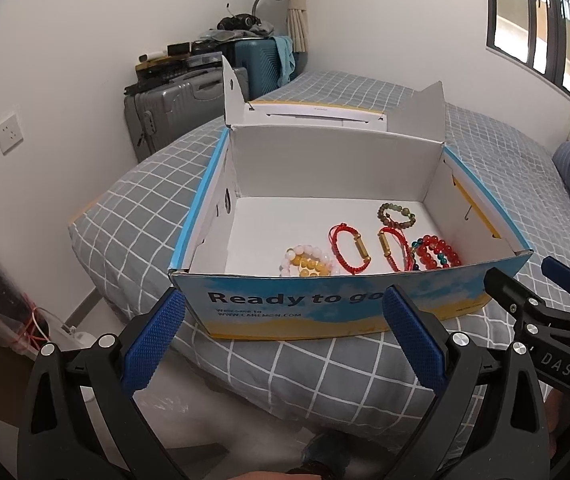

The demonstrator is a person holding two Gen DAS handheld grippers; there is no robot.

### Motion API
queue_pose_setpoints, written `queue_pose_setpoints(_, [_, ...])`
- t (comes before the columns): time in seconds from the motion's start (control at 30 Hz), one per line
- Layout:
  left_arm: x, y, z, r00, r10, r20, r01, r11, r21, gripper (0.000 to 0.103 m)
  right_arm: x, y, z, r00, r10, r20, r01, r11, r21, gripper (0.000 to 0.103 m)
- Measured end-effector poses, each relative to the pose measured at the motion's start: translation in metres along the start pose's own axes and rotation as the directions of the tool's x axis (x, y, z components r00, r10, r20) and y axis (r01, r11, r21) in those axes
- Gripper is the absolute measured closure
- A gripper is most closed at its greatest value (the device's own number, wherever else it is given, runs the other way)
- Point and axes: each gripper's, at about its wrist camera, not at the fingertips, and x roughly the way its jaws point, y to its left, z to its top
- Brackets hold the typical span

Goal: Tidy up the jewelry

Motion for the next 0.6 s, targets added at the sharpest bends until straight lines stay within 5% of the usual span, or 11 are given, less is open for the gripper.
queue_pose_setpoints(0.6, [0.0014,-0.0011,-0.0013,1.0,-0.012,-0.002,0.012,1.0,-0.013,0.006,0.0007,0.0003,-0.0013,1.0,-0.02,0.006,0.02,1.0,-0.016,0.008])
